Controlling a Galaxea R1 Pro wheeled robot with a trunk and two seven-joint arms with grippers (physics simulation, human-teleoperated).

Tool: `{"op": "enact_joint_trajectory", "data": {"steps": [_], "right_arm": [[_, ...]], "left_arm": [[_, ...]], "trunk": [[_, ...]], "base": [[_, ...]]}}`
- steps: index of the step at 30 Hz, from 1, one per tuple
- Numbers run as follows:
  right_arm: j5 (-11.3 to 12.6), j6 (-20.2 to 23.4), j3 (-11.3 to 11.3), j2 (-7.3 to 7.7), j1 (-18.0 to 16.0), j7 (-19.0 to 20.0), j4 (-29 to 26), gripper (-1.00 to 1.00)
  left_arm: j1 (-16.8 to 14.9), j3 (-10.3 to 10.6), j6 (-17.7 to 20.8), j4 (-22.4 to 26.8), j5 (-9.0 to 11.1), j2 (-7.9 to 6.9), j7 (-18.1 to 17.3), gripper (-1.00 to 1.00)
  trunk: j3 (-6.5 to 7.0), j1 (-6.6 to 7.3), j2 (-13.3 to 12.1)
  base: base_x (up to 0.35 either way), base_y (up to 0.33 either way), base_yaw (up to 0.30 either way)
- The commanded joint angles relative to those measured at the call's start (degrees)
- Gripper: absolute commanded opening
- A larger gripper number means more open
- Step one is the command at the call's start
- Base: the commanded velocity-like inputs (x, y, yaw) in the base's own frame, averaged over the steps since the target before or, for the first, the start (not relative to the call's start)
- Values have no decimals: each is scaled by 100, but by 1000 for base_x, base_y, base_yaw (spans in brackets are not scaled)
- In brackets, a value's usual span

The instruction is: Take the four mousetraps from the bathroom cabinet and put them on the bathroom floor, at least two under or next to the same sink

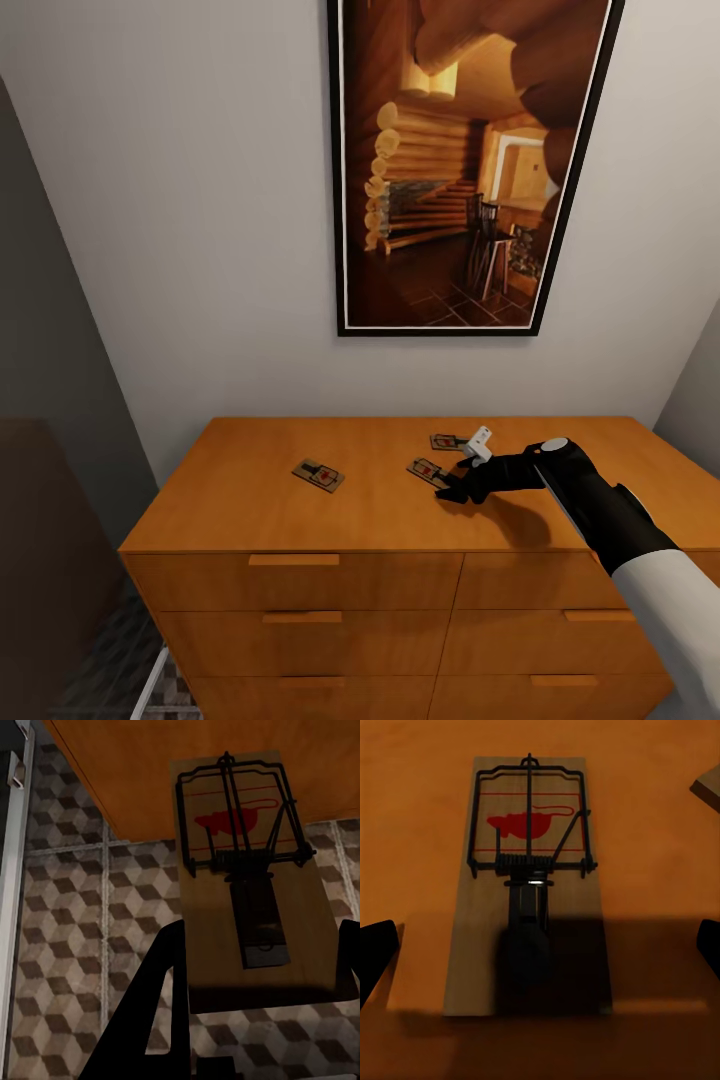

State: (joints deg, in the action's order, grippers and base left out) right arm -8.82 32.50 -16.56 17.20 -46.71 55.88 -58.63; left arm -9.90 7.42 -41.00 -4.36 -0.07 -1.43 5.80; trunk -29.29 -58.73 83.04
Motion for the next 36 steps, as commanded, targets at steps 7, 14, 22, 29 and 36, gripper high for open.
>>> {"op": "enact_joint_trajectory", "data": {"steps": [7,14,22,29,36], "right_arm": [[-40,19,-5,3,-5,28,-8,-100],[-39,19,-5,3,-5,28,-8,-100],[-40,31,-5,7,-5,28,-31,-100],[-40,43,-9,11,-5,34,-74,-100],[-40,62,-5,13,-5,43,-230,-100]], "left_arm": [[-10,49,-31,-21,-11,2,53,-100],[-9,49,-31,-21,-11,2,53,-100],[-7,49,-31,-21,-11,7,50,-100],[-5,49,-31,-20,-11,8,50,-100],[-7,49,-31,-21,-11,6,53,-100]], "trunk": [[-6,0,4],[-6,0,4],[-6,0,4],[-6,0,4],[-6,0,4]], "base": [[0,0,0],[0,0,0],[0,0,0],[0,0,0],[0,0,0]]}}
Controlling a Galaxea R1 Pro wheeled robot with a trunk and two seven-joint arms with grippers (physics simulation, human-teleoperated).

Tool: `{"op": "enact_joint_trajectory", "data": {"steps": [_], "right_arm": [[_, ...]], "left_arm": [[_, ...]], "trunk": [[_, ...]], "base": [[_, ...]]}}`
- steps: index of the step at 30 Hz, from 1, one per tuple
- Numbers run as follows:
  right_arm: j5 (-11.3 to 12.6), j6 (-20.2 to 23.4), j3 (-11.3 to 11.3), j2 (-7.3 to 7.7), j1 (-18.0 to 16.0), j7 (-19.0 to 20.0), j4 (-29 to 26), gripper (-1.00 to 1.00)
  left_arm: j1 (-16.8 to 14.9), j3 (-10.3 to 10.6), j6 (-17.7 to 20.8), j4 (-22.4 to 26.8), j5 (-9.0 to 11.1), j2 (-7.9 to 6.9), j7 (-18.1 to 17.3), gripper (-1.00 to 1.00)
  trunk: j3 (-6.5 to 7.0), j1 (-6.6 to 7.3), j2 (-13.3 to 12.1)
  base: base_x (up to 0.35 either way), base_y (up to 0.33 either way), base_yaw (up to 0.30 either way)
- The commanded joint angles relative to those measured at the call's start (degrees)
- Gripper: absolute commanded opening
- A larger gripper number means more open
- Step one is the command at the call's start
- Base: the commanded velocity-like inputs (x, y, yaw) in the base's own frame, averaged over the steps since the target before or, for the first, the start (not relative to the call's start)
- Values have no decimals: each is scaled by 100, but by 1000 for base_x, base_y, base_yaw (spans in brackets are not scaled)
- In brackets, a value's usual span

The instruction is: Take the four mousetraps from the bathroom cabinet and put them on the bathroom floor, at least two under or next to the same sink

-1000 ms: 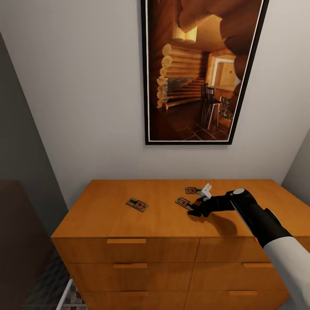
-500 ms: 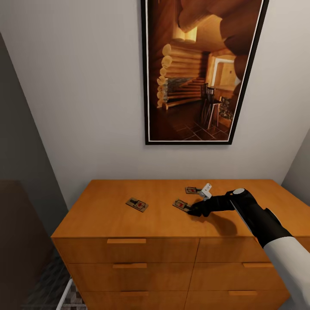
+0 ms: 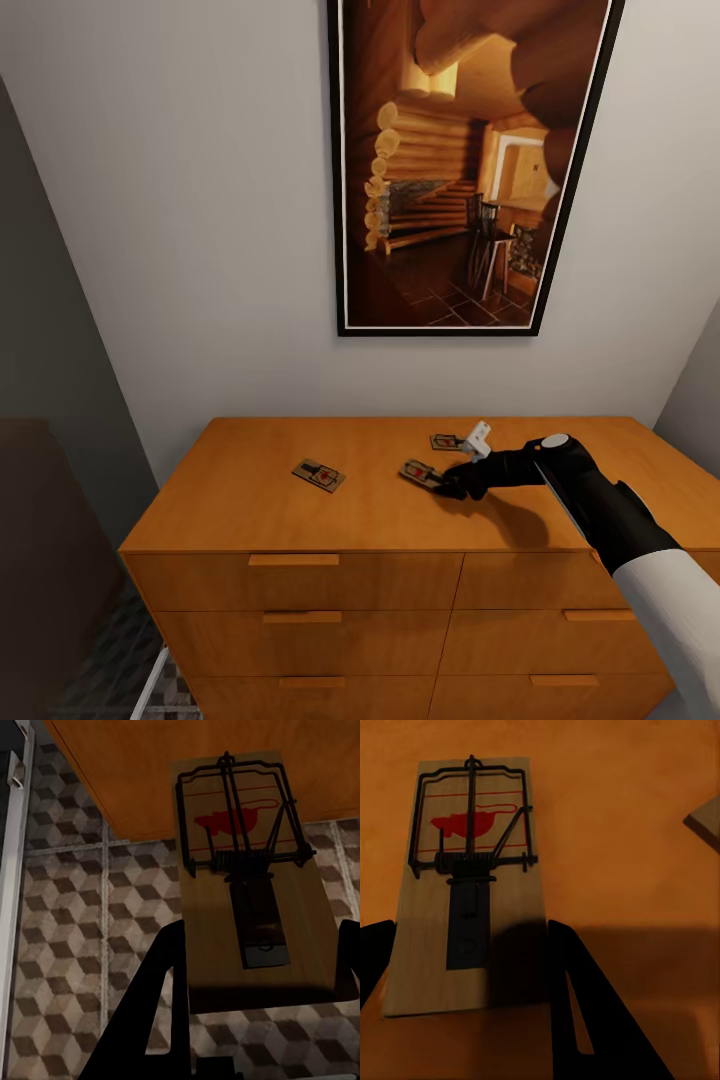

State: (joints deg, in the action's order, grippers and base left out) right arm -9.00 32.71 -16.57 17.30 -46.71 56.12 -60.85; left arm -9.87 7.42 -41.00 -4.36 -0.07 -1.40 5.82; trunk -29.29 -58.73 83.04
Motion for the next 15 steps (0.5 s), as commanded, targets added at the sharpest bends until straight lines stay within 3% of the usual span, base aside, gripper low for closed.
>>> {"op": "enact_joint_trajectory", "data": {"steps": [1,15], "right_arm": [[-23,48,-4,4,-5,21,-17,-100],[-20,558,28,17,-5,30,-552,-100]], "left_arm": [[-11,49,-31,-21,-10,1,51,-100],[-7,49,-32,-21,-10,2,48,-100]], "trunk": [[-6,0,4],[-6,0,4]], "base": [[0,0,0],[0,0,0]]}}
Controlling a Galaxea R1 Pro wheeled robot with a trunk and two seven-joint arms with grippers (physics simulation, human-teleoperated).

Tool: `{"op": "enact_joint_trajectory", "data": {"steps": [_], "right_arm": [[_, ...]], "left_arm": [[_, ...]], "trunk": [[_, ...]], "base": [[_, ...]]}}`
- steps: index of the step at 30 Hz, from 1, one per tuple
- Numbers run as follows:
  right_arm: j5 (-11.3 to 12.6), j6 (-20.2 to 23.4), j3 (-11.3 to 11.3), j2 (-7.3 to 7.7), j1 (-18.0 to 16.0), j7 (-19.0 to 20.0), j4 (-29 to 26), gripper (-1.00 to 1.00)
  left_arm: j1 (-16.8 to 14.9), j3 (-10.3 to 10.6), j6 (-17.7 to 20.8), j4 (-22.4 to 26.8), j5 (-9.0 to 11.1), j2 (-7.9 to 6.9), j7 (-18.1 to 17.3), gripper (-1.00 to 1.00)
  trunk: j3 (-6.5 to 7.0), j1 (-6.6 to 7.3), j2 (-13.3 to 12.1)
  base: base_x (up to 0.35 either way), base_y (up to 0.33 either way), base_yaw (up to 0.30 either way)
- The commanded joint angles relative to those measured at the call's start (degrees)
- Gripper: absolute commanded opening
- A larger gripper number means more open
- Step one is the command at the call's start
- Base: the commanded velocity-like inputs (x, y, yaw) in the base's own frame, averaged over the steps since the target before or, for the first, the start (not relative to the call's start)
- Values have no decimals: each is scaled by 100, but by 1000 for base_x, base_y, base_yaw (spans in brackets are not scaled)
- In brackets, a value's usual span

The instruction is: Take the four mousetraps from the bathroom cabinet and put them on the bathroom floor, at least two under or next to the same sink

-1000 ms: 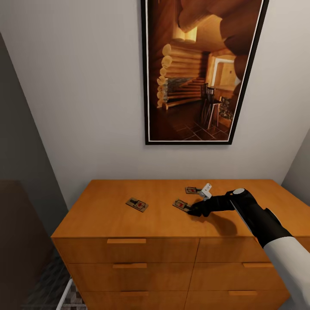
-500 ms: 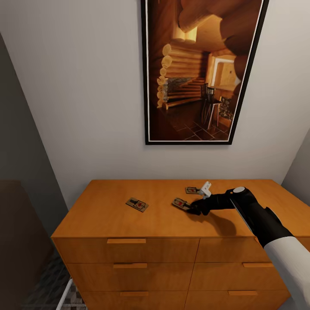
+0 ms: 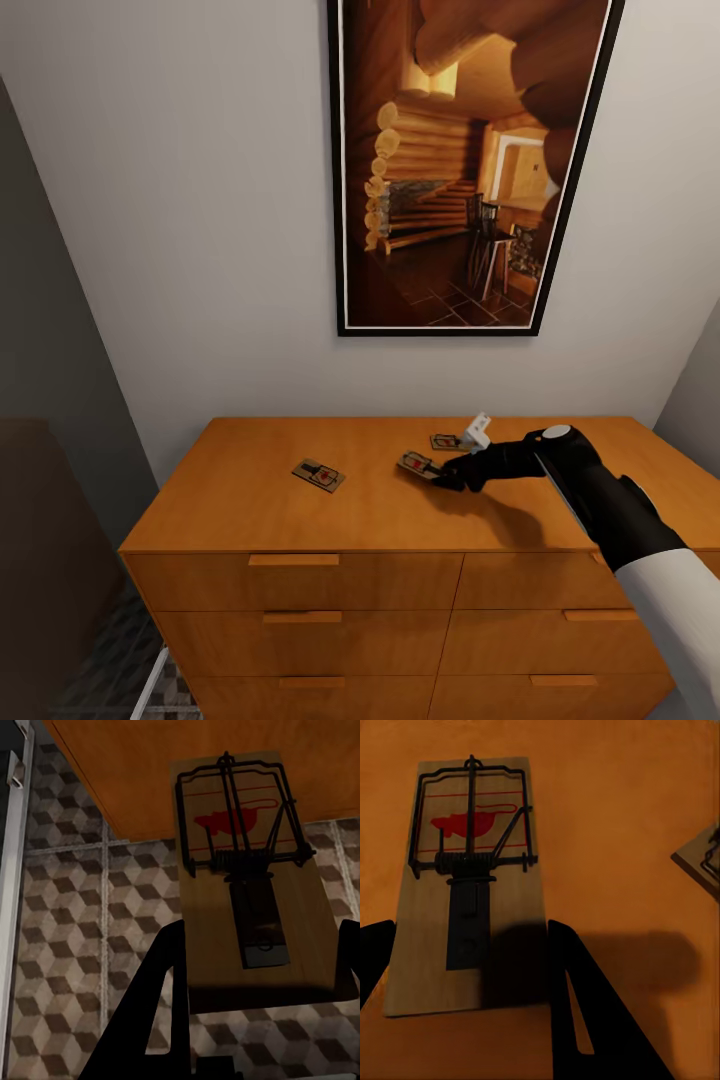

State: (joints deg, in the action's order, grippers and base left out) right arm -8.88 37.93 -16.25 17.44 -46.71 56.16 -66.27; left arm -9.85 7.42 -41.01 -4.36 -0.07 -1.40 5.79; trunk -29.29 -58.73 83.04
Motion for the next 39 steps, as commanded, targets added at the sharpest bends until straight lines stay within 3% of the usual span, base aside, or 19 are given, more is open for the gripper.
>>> {"op": "enact_joint_trajectory", "data": {"steps": [1,10,30,39], "right_arm": [[-33,60,-1,3,-5,26,-39,-100],[-35,227,7,35,-5,26,-200,-100],[-35,233,-10,40,-5,26,-204,-100],[-35,233,-10,40,-5,25,-202,-100]], "left_arm": [[-9,49,-31,-21,-10,2,50,-100],[-9,49,-30,-21,-10,8,45,-100],[-8,49,-31,-21,-10,8,45,-100],[-11,49,-30,-21,-10,8,45,-100]], "trunk": [[-6,0,3],[-6,0,3],[-6,0,3],[-6,0,3]], "base": [[0,0,0],[-132,71,0],[-266,169,0],[-312,37,0]]}}
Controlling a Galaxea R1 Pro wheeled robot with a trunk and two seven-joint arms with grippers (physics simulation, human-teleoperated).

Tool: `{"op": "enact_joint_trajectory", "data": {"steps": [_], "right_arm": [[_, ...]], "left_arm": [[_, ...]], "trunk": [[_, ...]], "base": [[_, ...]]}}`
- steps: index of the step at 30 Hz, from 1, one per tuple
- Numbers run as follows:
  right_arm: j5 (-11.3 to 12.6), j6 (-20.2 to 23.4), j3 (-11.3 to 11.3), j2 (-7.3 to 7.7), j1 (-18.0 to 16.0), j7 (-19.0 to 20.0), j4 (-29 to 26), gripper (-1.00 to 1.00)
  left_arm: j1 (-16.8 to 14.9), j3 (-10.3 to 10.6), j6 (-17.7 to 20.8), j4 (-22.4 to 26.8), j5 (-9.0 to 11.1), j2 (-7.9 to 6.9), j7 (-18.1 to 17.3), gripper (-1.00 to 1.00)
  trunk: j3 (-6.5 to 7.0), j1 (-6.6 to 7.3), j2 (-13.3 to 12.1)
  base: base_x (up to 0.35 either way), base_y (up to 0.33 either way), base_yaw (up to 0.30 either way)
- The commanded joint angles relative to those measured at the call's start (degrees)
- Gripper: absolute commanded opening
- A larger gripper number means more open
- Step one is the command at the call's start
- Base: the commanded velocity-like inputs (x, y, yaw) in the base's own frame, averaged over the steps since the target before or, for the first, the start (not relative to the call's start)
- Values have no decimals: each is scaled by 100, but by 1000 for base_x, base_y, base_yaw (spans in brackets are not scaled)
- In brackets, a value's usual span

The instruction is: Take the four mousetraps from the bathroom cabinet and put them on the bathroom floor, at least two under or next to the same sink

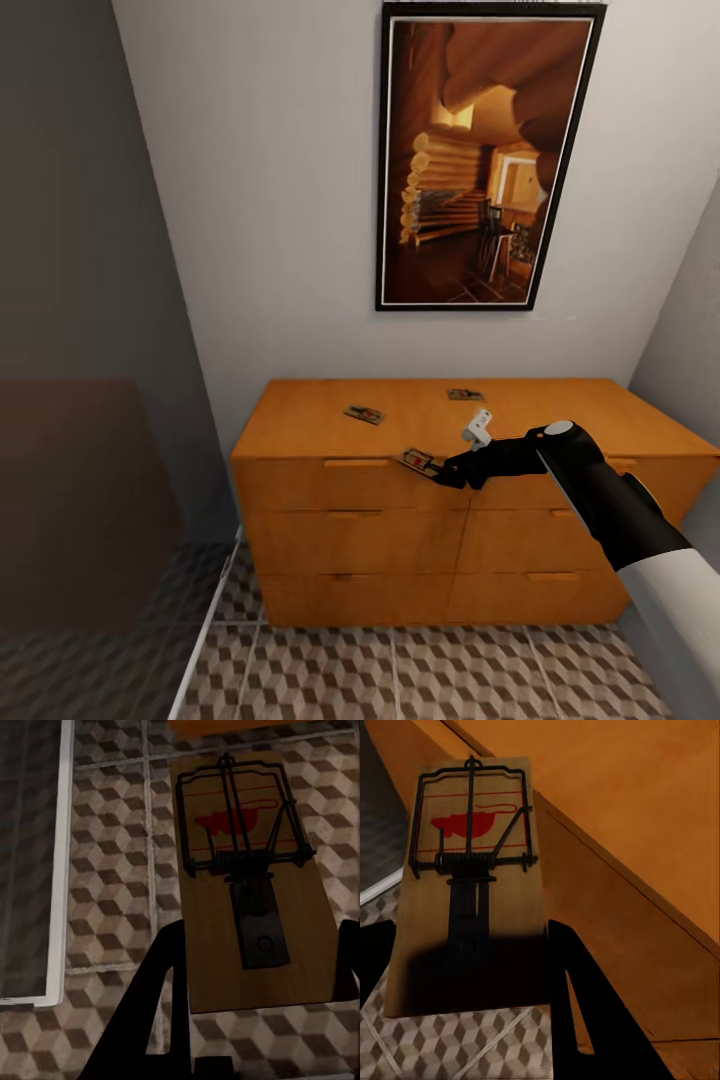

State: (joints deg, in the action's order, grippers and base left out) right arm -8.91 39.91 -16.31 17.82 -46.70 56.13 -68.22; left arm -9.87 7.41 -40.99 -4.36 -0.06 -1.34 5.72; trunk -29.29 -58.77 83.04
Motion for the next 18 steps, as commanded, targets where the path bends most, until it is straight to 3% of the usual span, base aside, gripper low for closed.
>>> {"op": "enact_joint_trajectory", "data": {"steps": [1,18], "right_arm": [[-32,34,-4,2,-5,27,-7,-100],[-35,30,-12,2,-5,21,-7,-100]], "left_arm": [[-8,50,-31,-21,-11,2,52,-100],[-6,50,-32,-21,-11,3,52,-100]], "trunk": [[-6,4,4],[-6,4,4]], "base": [[-336,3,0],[-339,0,0]]}}
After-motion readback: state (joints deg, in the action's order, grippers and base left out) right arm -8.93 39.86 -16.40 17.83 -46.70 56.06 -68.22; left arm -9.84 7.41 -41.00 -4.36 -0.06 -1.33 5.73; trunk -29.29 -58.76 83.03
